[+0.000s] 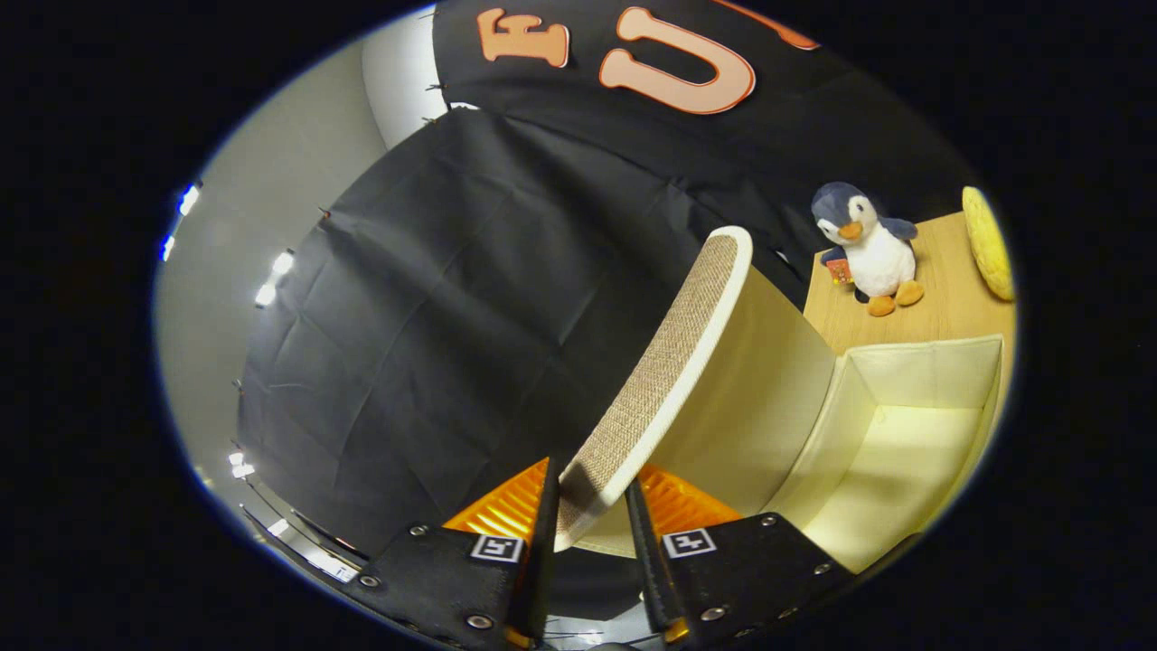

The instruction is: Open the storage box then place both shoes into the box .Put the left shoe in first, then the right shoe, with the right side of both shoes facing outward in a uniform manner.

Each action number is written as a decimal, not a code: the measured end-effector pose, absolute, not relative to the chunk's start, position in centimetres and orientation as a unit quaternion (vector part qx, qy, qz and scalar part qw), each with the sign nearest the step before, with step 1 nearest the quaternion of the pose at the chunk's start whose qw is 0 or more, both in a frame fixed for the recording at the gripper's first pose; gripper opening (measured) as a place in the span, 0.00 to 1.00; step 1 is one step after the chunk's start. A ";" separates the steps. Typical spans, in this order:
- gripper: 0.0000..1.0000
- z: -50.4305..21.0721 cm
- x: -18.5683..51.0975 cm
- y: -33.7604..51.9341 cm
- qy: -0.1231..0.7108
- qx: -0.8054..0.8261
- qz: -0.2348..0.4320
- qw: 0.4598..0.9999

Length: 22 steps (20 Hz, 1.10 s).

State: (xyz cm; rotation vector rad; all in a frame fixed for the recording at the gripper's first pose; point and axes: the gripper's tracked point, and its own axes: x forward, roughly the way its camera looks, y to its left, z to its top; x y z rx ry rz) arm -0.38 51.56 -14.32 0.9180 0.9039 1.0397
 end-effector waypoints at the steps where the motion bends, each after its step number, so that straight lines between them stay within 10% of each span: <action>1: 0.49 -14.5 -0.4 52.2 0.403 0.393 0.462 0.686; 6: 0.92 -19.2 -0.3 49.2 0.435 0.295 0.411 0.745; 22: 0.99 -31.1 -2.6 17.5 0.444 0.109 0.136 0.879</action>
